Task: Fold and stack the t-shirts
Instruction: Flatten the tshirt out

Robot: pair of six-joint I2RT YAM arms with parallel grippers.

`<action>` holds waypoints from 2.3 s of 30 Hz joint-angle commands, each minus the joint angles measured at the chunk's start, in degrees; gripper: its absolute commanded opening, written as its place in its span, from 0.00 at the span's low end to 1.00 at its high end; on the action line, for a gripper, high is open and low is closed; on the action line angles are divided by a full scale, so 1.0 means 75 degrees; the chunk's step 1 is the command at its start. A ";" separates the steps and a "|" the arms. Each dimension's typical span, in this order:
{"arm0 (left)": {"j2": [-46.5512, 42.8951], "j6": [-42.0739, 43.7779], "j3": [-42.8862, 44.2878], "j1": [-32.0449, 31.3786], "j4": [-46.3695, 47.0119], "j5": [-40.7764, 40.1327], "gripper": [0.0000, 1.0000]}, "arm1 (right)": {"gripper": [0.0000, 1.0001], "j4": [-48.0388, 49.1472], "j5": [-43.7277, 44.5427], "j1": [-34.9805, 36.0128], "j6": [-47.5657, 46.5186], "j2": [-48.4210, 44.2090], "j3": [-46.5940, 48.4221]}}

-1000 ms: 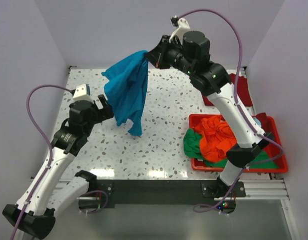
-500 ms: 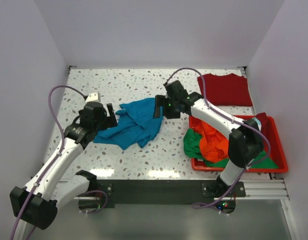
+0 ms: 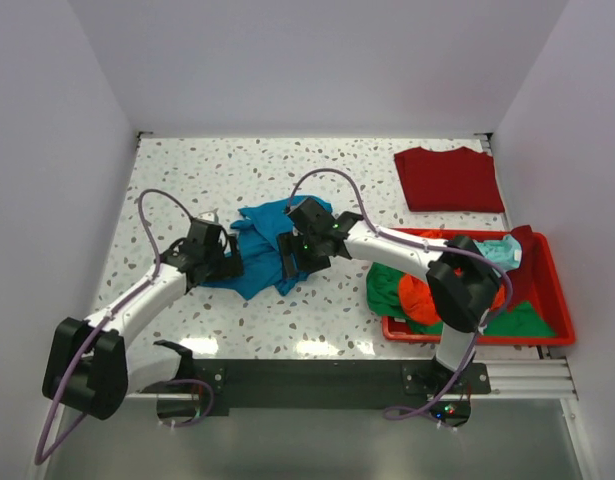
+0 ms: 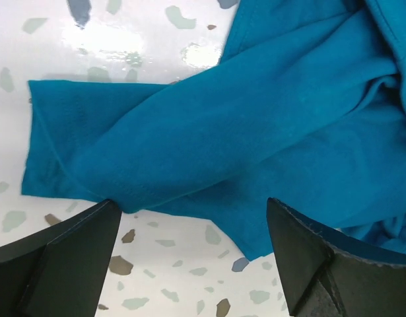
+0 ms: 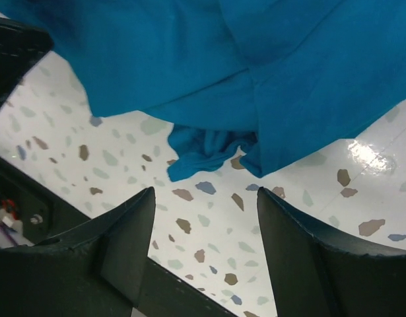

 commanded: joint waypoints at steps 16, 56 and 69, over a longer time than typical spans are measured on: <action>0.0302 -0.0132 -0.0354 0.0071 0.1027 0.0540 0.71 | 0.65 -0.0465 0.1159 0.0013 -0.0275 0.0508 0.0392; -0.0011 0.0900 0.1300 0.0717 0.0757 -0.0491 0.66 | 0.03 -0.1181 0.2168 -0.0609 0.0627 -0.1849 -0.1178; -0.0509 0.0137 -0.0343 -0.0140 0.0545 -0.0223 0.63 | 0.02 -0.0934 0.1605 -0.0620 0.0463 -0.1262 -0.0744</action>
